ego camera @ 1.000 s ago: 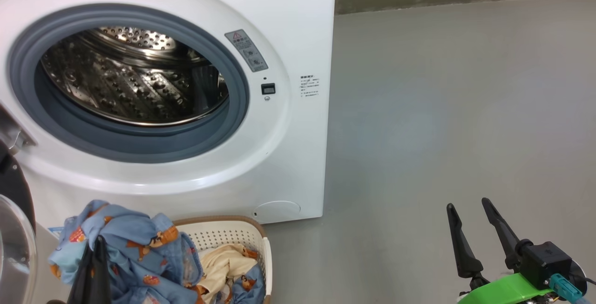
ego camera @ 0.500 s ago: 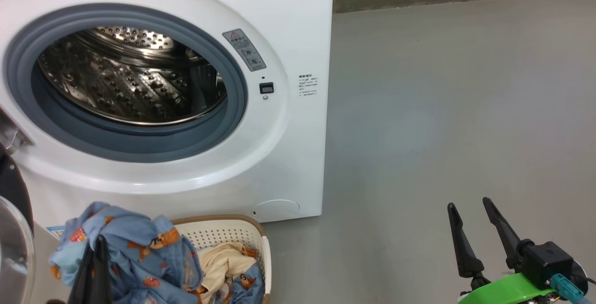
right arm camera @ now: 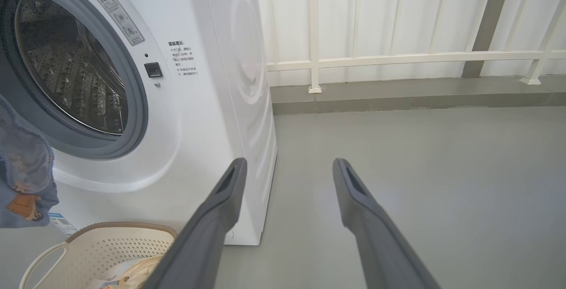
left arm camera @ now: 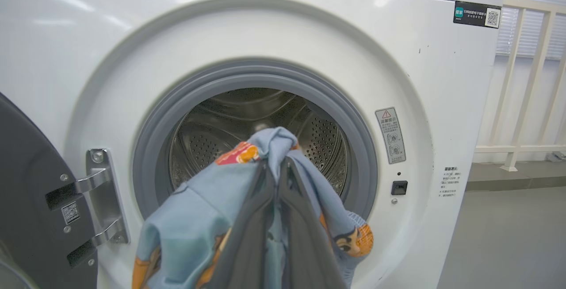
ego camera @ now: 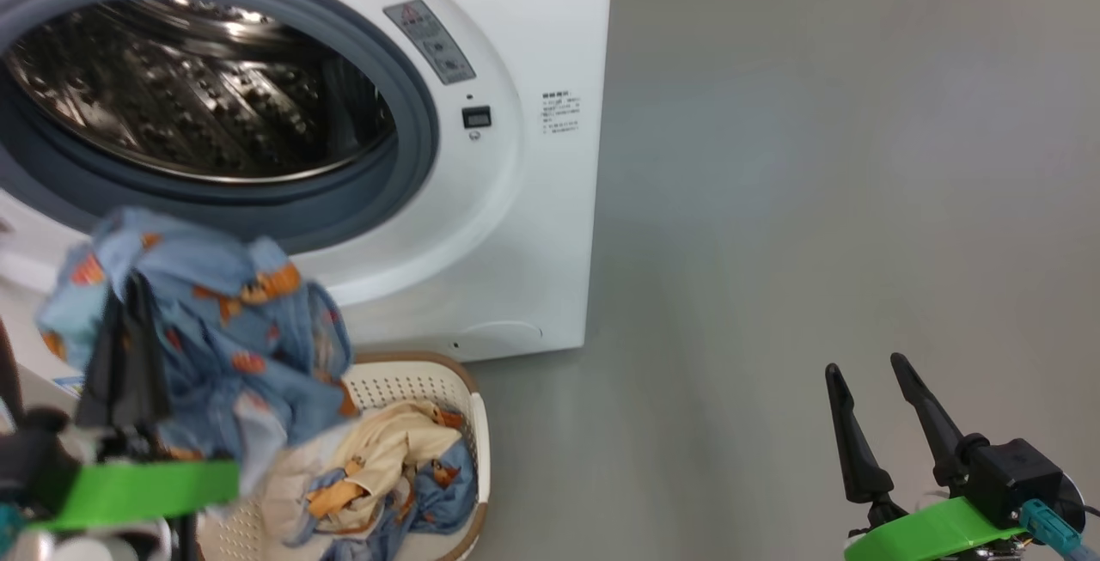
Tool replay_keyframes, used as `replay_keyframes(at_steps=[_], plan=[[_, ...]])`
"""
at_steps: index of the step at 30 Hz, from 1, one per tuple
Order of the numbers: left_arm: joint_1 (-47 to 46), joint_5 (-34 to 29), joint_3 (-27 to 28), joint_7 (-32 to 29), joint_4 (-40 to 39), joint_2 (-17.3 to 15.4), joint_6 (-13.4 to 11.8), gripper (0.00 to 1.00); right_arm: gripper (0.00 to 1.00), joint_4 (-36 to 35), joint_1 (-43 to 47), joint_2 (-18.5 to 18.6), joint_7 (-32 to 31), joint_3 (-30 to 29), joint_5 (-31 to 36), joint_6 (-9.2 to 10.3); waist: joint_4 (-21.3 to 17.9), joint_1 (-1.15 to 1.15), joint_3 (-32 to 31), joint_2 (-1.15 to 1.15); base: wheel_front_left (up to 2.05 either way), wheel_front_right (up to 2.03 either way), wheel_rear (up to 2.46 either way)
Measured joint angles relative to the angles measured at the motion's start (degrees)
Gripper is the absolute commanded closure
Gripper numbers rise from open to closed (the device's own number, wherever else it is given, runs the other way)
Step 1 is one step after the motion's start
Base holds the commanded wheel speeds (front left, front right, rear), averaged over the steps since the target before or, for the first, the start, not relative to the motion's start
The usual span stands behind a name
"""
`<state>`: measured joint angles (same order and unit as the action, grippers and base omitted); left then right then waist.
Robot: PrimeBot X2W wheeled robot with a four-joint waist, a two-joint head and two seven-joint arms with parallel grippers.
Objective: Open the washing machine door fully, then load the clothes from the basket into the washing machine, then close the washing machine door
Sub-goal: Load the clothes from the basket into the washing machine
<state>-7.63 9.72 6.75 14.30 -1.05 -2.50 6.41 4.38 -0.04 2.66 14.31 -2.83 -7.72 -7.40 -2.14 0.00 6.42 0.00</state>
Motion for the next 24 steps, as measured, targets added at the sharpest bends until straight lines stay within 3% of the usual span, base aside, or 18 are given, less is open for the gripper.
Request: replay_keyframes(at_steps=[11,24], plan=[[-16.53,0.02,2.85,0.41,4.13,-2.27,0.48,1.00,0.00,-1.51,-3.79,0.01,0.00,0.31,-0.10,0.00,-1.49,0.00,7.59,0.00,0.00,0.00,0.00],[-33.79,0.98,8.69,0.44,11.39,-2.49,0.89,1.00,0.00,-2.91,-9.72,0.03,0.00,2.19,-0.12,0.00,-3.53,0.00,20.53,0.00,0.00,0.00,0.00]])
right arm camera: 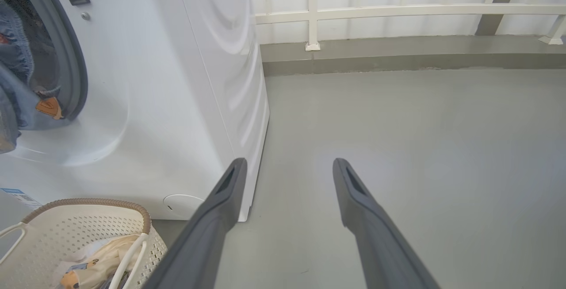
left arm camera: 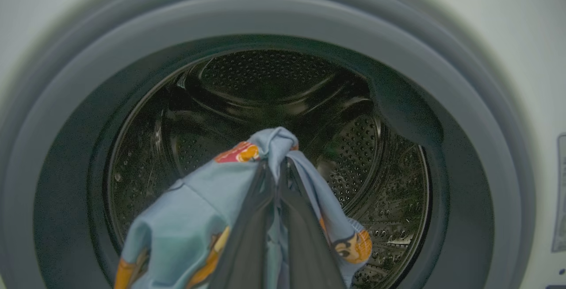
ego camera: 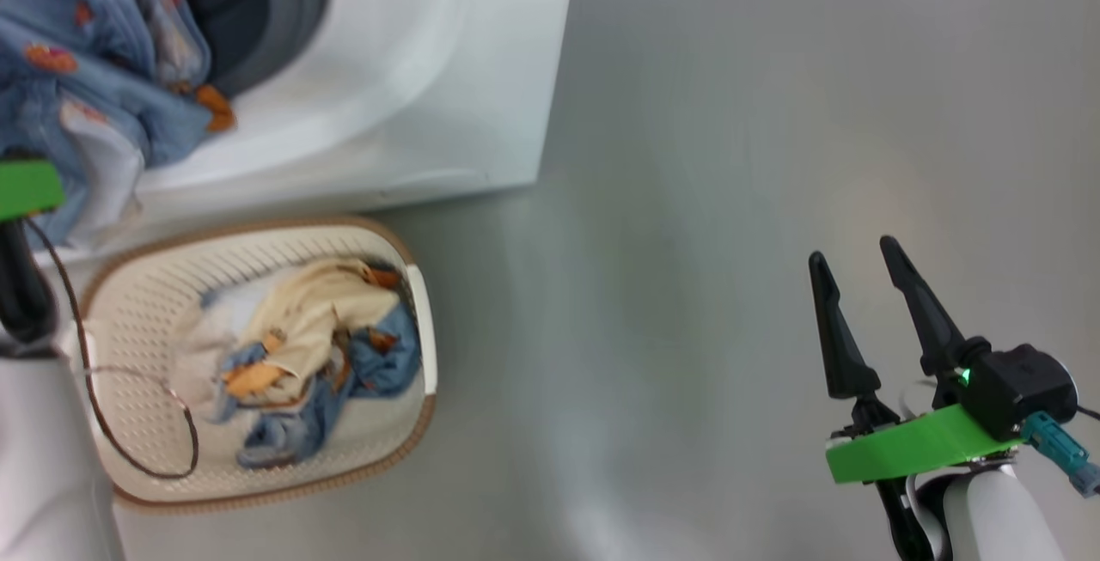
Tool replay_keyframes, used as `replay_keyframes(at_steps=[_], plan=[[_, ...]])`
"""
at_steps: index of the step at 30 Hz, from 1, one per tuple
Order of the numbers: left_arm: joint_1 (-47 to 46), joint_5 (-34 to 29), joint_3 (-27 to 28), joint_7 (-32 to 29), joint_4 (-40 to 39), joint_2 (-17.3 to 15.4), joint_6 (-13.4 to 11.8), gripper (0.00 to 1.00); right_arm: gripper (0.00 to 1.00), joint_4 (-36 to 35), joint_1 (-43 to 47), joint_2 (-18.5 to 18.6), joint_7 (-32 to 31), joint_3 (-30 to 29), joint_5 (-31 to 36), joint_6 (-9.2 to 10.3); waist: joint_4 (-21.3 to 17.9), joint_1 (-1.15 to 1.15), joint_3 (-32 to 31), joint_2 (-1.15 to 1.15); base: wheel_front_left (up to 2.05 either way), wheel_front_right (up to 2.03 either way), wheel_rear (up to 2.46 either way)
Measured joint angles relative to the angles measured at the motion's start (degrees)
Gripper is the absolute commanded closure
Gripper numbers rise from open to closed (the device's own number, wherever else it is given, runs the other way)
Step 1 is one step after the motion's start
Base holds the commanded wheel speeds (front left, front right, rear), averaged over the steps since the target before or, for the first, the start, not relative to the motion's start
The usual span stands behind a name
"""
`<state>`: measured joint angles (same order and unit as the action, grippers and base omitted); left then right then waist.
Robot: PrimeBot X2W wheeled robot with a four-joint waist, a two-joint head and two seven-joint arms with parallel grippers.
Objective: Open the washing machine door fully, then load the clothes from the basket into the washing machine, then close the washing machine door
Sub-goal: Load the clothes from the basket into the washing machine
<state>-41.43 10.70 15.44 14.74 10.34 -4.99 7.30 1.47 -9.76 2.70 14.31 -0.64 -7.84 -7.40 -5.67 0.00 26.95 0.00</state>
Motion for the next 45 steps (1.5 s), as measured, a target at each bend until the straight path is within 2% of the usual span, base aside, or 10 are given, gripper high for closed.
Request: replay_keyframes(at_steps=[4,14,23,31,35,37,42,45], plan=[[-3.36,0.10,-1.01,0.04,5.15,-0.67,0.00,1.00,0.00,-0.32,-1.27,0.02,0.00,0.19,-0.23,0.00,-0.49,0.00,3.83,0.00,0.00,0.00,0.00],[-14.49,1.49,-8.68,-0.04,23.90,-7.89,0.00,1.00,0.00,-0.15,-3.16,0.03,0.00,0.89,-1.88,0.00,-1.41,0.00,10.33,0.00,0.00,0.00,0.00],[-27.54,2.87,-16.07,-2.98,33.15,-10.35,0.01,1.00,0.00,0.00,-3.59,0.04,0.00,2.32,-1.96,0.00,-1.84,0.00,13.53,0.00,0.00,0.00,0.00],[-34.46,6.33,-19.64,-5.14,38.21,-12.94,0.01,1.00,0.00,0.12,-5.31,0.05,0.00,4.04,-2.54,0.00,-3.11,0.00,16.59,0.00,0.00,0.00,0.00],[-37.35,6.23,-22.60,-1.80,37.41,-14.29,0.01,1.00,0.00,0.18,-5.31,0.08,0.00,4.85,-2.96,0.00,-3.62,0.00,17.94,0.00,0.00,0.00,0.00],[-38.45,5.26,-23.58,-0.41,34.57,-15.18,0.01,1.00,0.00,0.14,-5.32,0.08,0.00,5.27,-3.13,0.00,-3.87,0.00,18.44,0.00,0.00,0.00,0.00],[-39.09,2.78,-23.52,0.04,17.41,-15.92,0.01,1.00,0.00,0.08,-5.63,0.08,0.00,5.53,-3.38,0.00,-4.38,0.00,19.52,0.00,0.00,0.00,0.00],[-37.23,2.46,-22.35,0.05,10.16,-15.60,0.01,1.00,0.00,0.09,-5.90,0.09,0.00,5.54,-3.39,0.00,-4.58,0.00,19.83,0.00,0.00,0.00,0.00]])
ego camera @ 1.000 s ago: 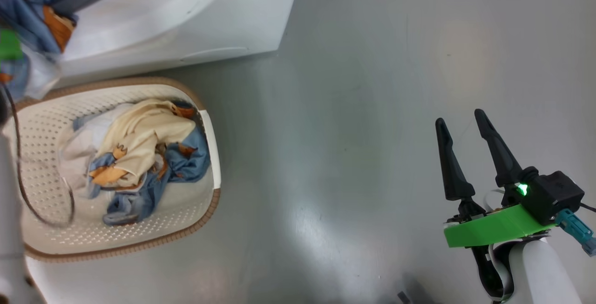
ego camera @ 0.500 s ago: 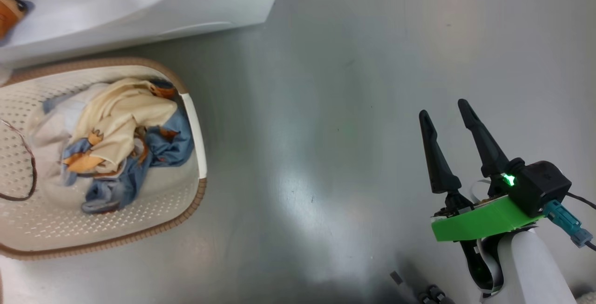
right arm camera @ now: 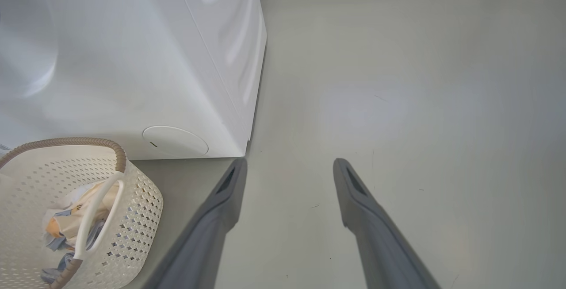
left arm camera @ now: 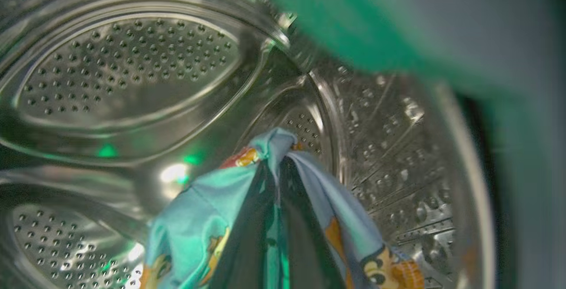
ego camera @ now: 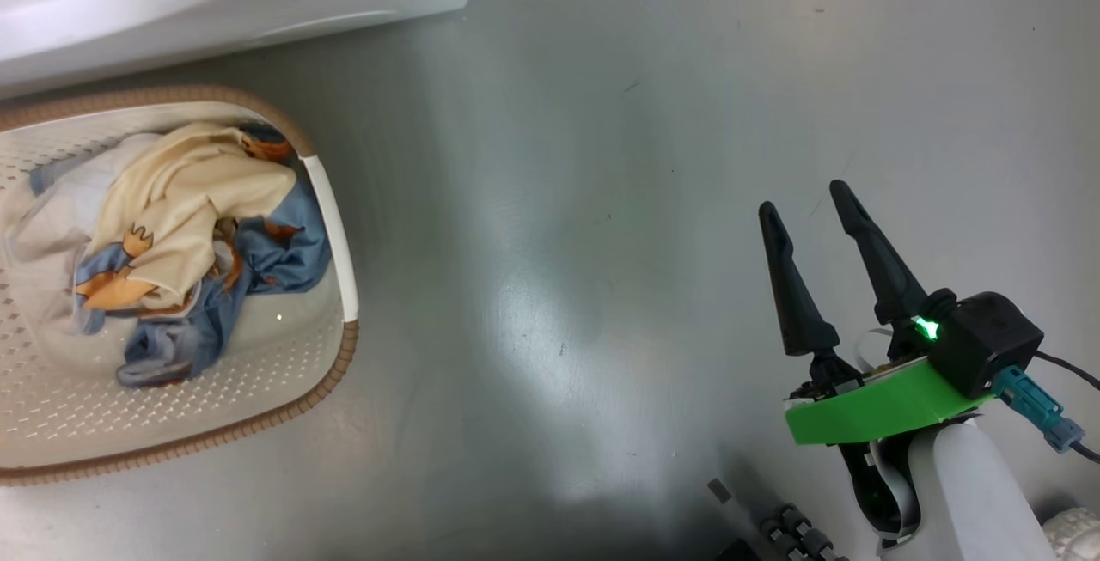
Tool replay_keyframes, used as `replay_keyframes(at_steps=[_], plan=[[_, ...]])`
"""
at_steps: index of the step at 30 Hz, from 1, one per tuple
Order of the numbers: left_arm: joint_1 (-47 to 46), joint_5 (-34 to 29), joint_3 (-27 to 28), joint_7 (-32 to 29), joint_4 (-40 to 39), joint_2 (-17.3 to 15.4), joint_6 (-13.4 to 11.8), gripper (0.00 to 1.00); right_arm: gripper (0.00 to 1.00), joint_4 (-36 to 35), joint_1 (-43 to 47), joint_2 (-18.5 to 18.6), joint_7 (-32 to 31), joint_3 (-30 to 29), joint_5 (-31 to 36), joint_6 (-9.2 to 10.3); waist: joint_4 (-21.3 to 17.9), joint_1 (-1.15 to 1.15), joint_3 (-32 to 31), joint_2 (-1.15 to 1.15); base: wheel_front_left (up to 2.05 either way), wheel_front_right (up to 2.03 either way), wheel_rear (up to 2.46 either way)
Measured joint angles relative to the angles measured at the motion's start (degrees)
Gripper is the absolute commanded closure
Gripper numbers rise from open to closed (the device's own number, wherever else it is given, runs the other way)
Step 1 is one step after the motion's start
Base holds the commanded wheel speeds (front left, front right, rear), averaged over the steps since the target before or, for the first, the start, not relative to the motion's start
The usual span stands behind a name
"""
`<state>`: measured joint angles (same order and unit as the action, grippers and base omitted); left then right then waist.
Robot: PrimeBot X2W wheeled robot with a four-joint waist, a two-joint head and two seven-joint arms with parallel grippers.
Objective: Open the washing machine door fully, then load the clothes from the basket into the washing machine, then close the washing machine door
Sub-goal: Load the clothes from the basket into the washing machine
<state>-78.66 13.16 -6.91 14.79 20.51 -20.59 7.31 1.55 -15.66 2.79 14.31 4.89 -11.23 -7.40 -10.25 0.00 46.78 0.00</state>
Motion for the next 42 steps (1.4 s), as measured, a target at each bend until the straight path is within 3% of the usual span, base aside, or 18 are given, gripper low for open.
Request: replay_keyframes(at_steps=[6,11,13,24,42], plan=[[4.64,-0.49,1.53,0.01,-8.02,0.25,0.00,1.00,0.00,0.12,-0.07,0.00,0.00,0.15,-0.01,0.00,0.09,0.00,0.06,0.00,0.00,0.00,0.00],[7.98,0.26,4.36,0.11,2.64,1.77,0.00,1.00,0.00,0.91,-0.80,0.00,0.00,0.22,-0.01,0.00,0.40,0.00,-0.69,0.00,0.00,0.00,0.00],[8.12,0.70,4.89,0.09,7.76,2.63,0.00,0.00,0.00,1.21,-0.77,0.01,0.01,0.19,-0.01,0.00,0.55,0.00,-1.18,0.00,0.00,0.00,0.00],[6.24,0.38,5.66,0.09,18.52,5.61,0.00,0.00,0.00,1.92,-0.76,0.02,0.01,-0.22,0.05,0.00,1.88,0.00,-3.63,0.00,0.00,0.00,0.00],[12.95,0.19,6.69,0.09,20.56,8.46,0.00,0.00,0.00,3.79,-0.85,0.07,0.00,-1.51,0.07,0.00,4.11,0.00,-9.56,0.00,0.00,0.00,0.00]])
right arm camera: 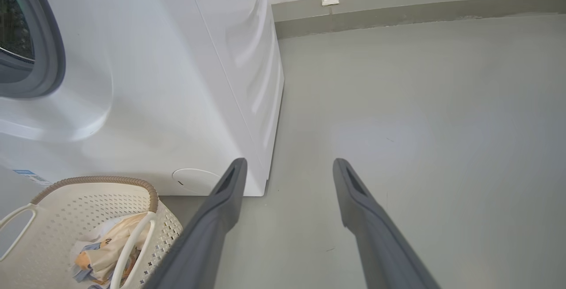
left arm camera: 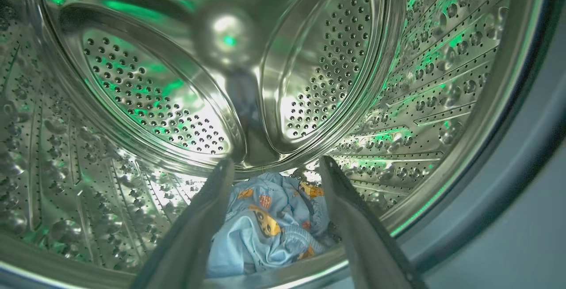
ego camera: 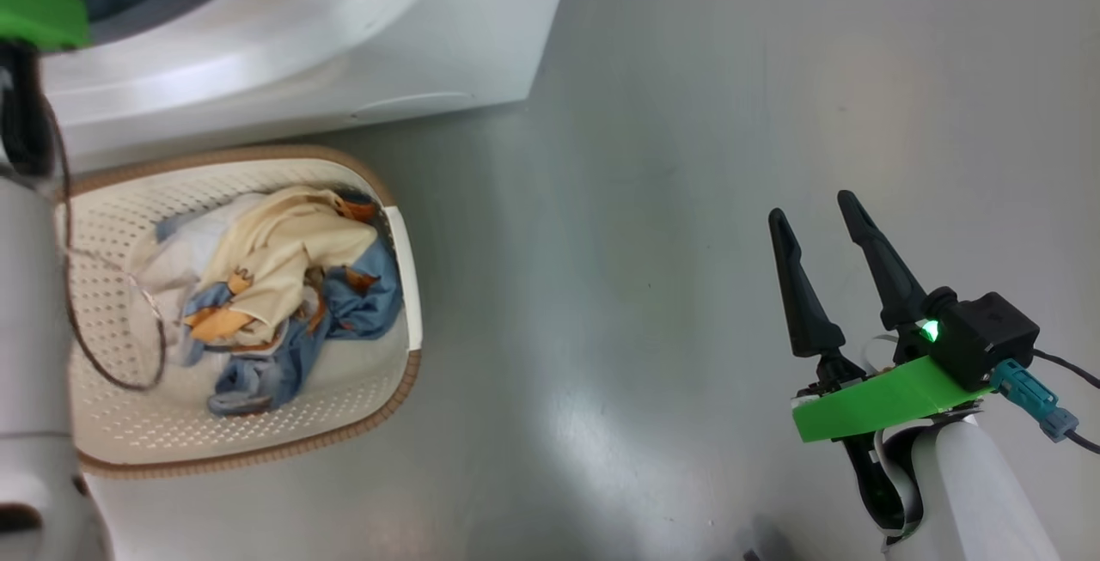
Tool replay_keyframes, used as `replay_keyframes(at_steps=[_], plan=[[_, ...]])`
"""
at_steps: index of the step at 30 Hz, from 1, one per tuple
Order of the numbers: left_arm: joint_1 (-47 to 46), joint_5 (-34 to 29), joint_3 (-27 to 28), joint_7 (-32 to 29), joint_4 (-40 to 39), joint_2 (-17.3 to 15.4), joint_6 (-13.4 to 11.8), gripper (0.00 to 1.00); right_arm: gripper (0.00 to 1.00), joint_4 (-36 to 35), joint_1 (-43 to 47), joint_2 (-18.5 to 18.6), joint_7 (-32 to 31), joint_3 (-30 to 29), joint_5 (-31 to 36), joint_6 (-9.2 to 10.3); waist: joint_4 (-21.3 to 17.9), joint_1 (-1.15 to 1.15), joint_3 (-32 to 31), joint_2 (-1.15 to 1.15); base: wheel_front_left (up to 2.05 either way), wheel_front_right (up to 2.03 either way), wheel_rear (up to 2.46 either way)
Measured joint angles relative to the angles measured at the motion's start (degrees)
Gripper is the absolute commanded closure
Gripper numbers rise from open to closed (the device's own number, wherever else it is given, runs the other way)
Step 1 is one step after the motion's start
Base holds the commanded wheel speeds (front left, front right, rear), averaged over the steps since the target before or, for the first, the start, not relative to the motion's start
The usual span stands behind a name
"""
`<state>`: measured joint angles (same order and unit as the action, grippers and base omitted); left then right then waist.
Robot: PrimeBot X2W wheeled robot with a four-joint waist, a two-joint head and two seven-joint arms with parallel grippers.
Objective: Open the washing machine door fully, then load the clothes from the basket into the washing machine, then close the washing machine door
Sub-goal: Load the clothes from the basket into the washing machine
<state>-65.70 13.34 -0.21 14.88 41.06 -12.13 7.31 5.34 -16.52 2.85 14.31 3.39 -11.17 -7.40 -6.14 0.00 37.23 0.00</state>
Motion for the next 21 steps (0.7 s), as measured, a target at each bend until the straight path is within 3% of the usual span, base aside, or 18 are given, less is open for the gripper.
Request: replay_keyframes(at_steps=[21], plan=[[25.28,-0.18,3.32,0.00,-14.97,4.30,0.00,0.00,0.00,3.15,2.76,0.10,0.00,-0.49,0.47,0.00,3.44,0.00,-12.11,0.00,0.00,0.00,0.00]])
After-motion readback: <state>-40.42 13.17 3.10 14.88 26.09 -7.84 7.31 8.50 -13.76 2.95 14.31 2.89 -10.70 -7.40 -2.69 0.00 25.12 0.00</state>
